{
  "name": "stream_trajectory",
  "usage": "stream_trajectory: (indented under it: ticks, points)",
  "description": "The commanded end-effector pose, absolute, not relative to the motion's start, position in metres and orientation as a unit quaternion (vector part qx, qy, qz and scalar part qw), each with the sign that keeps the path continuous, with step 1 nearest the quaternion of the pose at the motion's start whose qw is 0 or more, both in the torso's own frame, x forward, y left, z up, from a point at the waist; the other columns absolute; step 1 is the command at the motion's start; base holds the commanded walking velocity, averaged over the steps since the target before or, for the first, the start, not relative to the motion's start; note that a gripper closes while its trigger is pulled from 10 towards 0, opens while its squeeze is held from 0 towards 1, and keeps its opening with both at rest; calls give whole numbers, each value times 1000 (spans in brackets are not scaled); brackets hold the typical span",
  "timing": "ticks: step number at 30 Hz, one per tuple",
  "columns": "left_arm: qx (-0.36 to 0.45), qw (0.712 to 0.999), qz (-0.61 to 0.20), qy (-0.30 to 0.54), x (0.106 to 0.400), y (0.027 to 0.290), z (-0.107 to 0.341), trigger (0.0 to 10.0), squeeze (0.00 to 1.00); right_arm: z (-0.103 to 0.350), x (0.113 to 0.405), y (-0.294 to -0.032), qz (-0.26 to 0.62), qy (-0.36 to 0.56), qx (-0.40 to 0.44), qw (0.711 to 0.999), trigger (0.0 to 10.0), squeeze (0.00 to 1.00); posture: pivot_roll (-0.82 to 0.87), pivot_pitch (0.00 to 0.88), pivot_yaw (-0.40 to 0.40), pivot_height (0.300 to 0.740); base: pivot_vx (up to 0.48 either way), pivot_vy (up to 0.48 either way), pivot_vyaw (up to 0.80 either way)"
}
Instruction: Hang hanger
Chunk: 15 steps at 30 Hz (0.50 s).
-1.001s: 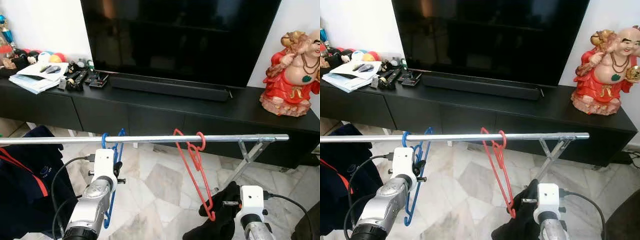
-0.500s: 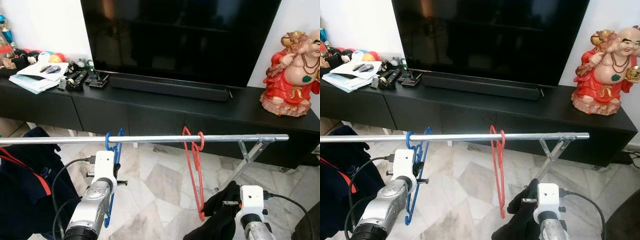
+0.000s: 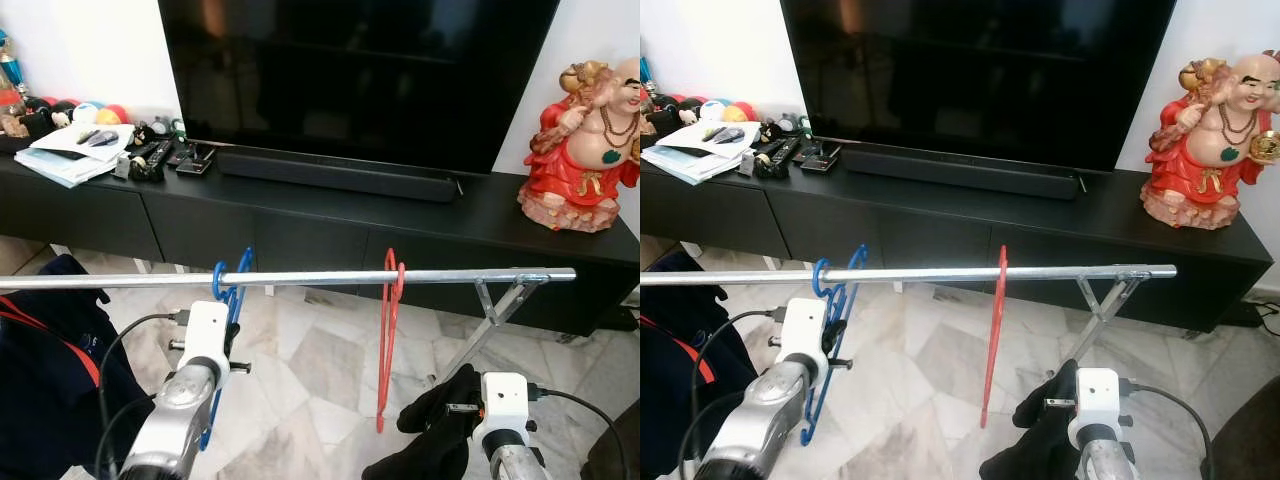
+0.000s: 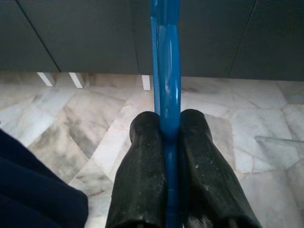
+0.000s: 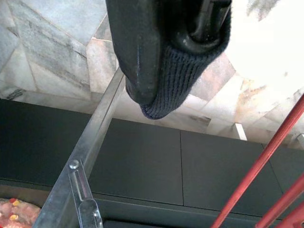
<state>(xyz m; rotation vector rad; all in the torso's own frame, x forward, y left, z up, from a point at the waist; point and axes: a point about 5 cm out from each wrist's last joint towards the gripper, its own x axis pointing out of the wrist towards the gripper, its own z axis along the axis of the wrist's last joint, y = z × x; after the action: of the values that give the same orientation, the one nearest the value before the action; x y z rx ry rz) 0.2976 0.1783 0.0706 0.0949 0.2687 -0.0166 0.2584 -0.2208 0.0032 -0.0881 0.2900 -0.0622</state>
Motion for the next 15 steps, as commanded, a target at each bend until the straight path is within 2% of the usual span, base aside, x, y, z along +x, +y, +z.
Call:
stream_trajectory:
  ticks: [1, 8, 9, 10, 11, 12, 15]
  points:
    - [63, 991, -16, 119, 293, 181, 75, 0, 0, 10, 261, -224, -37, 124, -46, 991, 10000, 0, 48, 0, -49, 740, 0, 0, 0]
    - [80, 990, -36, 114, 269, 185, 74, 0, 0, 11, 260, -226, -40, 118, -48, 991, 10000, 0, 56, 0, -55, 740, 0, 0, 0]
    - [89, 988, -42, 115, 264, 186, 72, 706, 0, 12, 259, -227, -41, 117, -49, 991, 10000, 0, 55, 0, -55, 740, 0, 0, 0]
    - [96, 987, -46, 117, 257, 187, 69, 3686, 0, 12, 259, -228, -41, 115, -49, 991, 10000, 0, 55, 0, -55, 740, 0, 0, 0]
    - [100, 987, -49, 118, 252, 188, 67, 3686, 0, 13, 259, -228, -42, 115, -50, 991, 10000, 0, 55, 0, -55, 740, 0, 0, 0]
    - [105, 986, -50, 118, 248, 190, 66, 10000, 0, 13, 258, -229, -43, 114, -51, 991, 10000, 0, 55, 0, -55, 740, 0, 0, 0]
    - [109, 986, -50, 119, 238, 194, 63, 10000, 0, 14, 257, -232, -45, 111, -53, 991, 10000, 0, 57, 0, -54, 740, 0, 0, 0]
